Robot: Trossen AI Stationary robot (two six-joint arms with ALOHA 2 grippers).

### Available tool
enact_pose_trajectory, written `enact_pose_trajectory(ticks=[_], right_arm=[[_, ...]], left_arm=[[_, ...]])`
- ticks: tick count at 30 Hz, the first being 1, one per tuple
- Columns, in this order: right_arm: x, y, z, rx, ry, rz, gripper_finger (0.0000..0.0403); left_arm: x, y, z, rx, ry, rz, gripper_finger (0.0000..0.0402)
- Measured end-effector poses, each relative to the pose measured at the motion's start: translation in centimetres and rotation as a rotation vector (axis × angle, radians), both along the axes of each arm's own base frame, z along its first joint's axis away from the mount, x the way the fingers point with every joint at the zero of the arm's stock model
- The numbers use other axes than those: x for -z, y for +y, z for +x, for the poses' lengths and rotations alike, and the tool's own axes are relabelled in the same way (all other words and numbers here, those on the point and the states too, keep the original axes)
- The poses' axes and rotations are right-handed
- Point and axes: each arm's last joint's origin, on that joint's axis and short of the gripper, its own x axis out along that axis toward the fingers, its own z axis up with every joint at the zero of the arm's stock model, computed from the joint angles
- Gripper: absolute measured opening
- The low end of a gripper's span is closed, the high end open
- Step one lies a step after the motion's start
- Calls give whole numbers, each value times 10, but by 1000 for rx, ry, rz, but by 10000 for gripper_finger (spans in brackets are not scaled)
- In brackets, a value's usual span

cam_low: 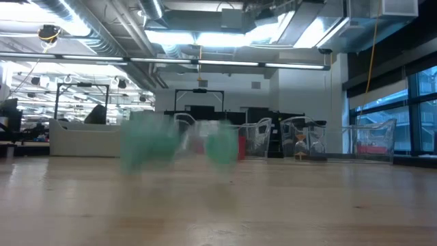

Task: Pick & Place Office items
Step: Put the light blue hourglass into the right transparent bin

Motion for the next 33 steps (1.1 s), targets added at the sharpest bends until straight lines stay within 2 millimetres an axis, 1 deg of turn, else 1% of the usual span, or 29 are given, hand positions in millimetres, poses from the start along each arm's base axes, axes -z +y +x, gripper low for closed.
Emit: enact_pose_trajectory(ticks=[4,8,13,15,18,21,26,30,33], right_arm=[[2,0,0,0,29,2,343],[14,0,-2,20,137,-44,343],[37,6,-8,124,316,-246,343],[42,13,-11,109,353,-320,343],[52,30,-9,26,376,-372,343],[67,51,-3,-50,389,-424,343],[102,82,9,-154,457,-492,343],[128,100,17,-209,498,-527,343],[146,112,24,-250,491,-566,343]], left_arm=[[8,0,0,-4,69,-11,89],[17,1,-1,-25,142,-37,74],[22,4,-2,-128,172,-74,74],[22,5,-3,-166,160,-104,79],[22,6,-3,-204,144,-137,91],[22,6,-3,-208,139,-155,113],[24,6,-3,-185,140,-219,164],[26,6,-3,-186,144,-268,202],[28,5,-4,-174,160,-296,223]])
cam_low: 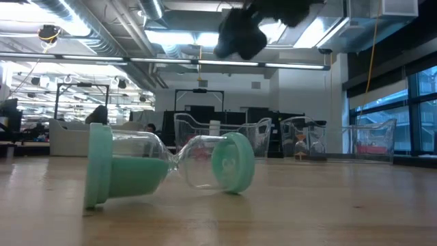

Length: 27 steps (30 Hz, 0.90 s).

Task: Pick & Place Office items
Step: Put the light blue hourglass into the right transparent bin

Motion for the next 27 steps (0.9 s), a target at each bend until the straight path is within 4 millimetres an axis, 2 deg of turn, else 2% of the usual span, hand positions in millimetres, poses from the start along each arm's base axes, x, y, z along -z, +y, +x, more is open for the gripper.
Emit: enact_pose_trajectory(ticks=[9,16,20,27], right_arm=[[63,31,22,-68,-7,-15,343],[98,39,25,-25,25,-99,343],[110,41,24,-28,52,-122,342],[112,43,24,-66,18,-194,311]], left_arm=[[4,-2,0,61,20,-108,241],[9,-2,-2,74,57,-180,238],[12,-2,-3,63,76,-202,237],[13,-2,-3,63,85,-200,236]])
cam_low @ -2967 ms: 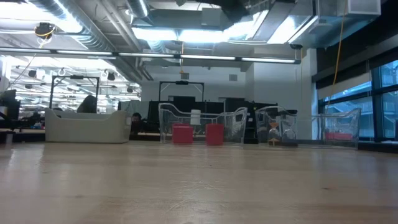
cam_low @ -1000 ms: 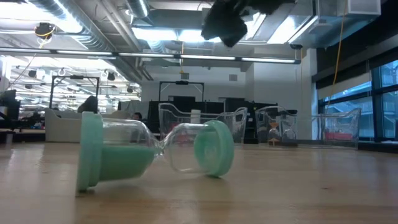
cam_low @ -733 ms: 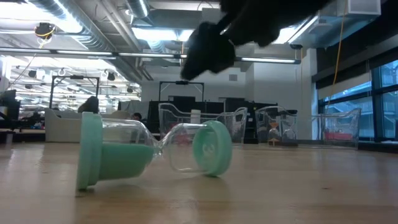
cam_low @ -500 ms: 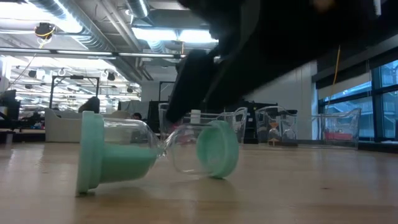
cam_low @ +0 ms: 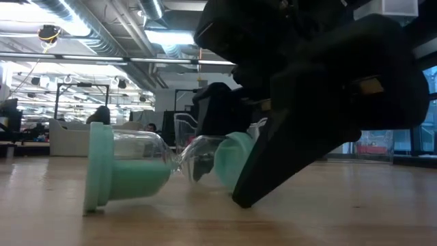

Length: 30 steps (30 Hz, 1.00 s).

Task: Pick & Place Office items
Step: Put the light blue hourglass into the right transparent bin

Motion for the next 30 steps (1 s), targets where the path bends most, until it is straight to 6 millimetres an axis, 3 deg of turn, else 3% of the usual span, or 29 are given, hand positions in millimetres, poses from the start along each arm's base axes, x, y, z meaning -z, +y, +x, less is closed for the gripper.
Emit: enact_pose_trajectory(ticks=[15,19,26,30], right_arm=[[0,1,0,-65,-23,-39,204],[-7,-2,-2,-13,-25,-52,199],[-63,-16,-15,170,-62,-94,207],[-111,-40,-34,298,-69,-108,205]], left_arm=[[1,0,-1,-2,15,22,236],[1,1,-1,-5,15,23,236],[1,2,-1,-45,6,39,236],[1,3,-1,-82,-2,54,236]])
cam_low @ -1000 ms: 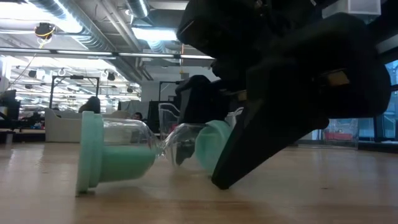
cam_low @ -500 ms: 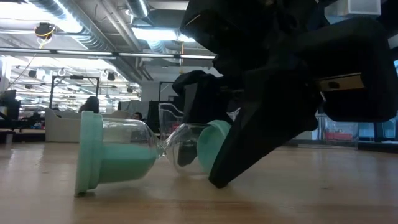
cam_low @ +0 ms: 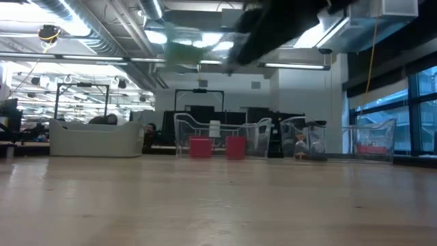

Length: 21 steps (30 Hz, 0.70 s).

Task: Pick & Place Office items
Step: Put the light blue hourglass into the right transparent bin

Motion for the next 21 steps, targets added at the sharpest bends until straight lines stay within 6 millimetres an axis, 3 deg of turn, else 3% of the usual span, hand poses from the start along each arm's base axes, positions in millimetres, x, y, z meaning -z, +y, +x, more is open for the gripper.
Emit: enact_pose_trajectory(ticks=[6,10,14,21], right_arm=[[-53,-59,-49,318,110,-74,205],[-74,-103,-83,594,191,-95,211],[-85,-138,-114,867,289,-64,205],[-85,-185,-154,1318,531,-30,209]], left_arm=[[1,1,0,-18,5,12,236],[2,1,-1,-18,22,22,236],[5,2,-2,-18,53,39,236],[8,3,-4,-24,92,65,236]])
